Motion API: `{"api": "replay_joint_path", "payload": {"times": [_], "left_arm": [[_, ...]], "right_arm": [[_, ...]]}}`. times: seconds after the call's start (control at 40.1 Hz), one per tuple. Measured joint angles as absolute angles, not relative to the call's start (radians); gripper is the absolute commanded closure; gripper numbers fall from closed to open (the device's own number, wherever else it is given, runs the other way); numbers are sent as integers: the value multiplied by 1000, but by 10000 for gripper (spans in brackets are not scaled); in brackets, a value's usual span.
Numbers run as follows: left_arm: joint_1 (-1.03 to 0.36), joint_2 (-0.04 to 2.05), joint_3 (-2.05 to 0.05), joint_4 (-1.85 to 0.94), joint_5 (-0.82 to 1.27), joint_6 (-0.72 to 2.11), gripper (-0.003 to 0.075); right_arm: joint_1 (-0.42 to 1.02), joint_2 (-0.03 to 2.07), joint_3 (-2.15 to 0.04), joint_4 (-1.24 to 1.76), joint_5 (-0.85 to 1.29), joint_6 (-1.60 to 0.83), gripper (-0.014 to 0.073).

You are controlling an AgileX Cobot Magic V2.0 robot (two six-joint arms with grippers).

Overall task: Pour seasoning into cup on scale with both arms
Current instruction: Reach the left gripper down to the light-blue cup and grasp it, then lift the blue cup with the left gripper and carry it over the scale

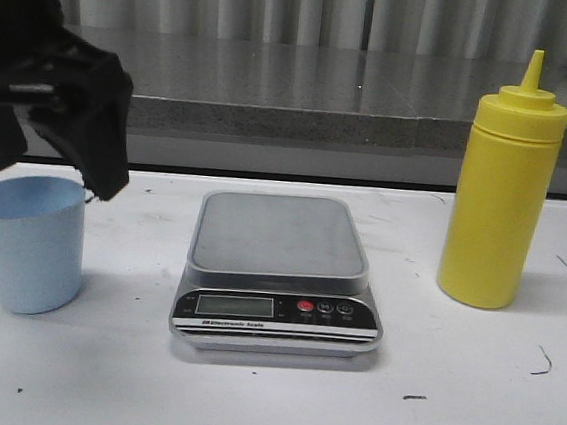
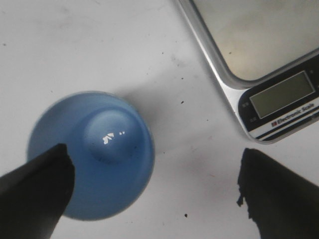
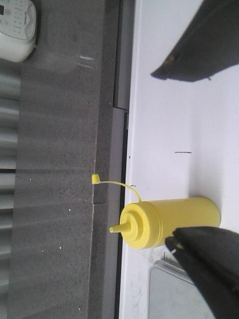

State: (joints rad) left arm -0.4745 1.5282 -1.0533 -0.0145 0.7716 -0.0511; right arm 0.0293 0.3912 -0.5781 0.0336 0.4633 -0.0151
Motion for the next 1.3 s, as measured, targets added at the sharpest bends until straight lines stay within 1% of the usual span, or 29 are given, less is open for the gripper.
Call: {"api": "replay_joint_path", "payload": {"times": [0.15,0.225,0.274,0.349,0.374,0.424,0.474,0.499,0.524,0.599,0.624,0.798,0.898,1.123,1.297], "left_arm": [[-475,1619,-1066,-14,762,-51,85],[-475,1653,-1066,-14,749,-51,125],[-475,1672,-1066,-14,742,-51,181],[-475,1690,-1066,-14,742,-51,297],[-475,1692,-1066,-14,742,-51,351],[-475,1692,-1068,-12,740,-51,435],[-475,1692,-1067,-12,741,-51,543],[-475,1692,-1067,-12,741,-51,568],[-475,1692,-1067,-12,740,-51,618],[-475,1692,-1067,-12,740,-51,727],[-475,1692,-1067,-12,738,-51,739],[-475,1692,-1072,-6,746,-51,740],[-475,1694,-1099,0,789,-51,740],[-476,1698,-1281,0,952,-51,740],[-513,1750,-1469,0,1062,-51,740]], "right_arm": [[29,391,-578,34,463,-15,-16],[29,391,-578,34,465,-15,-16],[29,391,-578,34,465,-15,-16],[29,391,-578,34,465,-15,-16],[29,391,-578,34,465,-15,-16],[29,391,-578,34,465,-15,-16],[29,391,-578,34,467,-15,-16],[29,391,-578,34,467,-15,-16],[29,391,-578,34,467,-15,-16],[29,391,-578,34,467,-15,-16],[29,391,-578,34,467,-15,-16],[29,391,-578,34,467,-15,-16],[29,391,-578,34,467,-15,-16],[29,391,-578,34,467,-15,-16],[29,391,-578,34,467,-15,-16]]}}
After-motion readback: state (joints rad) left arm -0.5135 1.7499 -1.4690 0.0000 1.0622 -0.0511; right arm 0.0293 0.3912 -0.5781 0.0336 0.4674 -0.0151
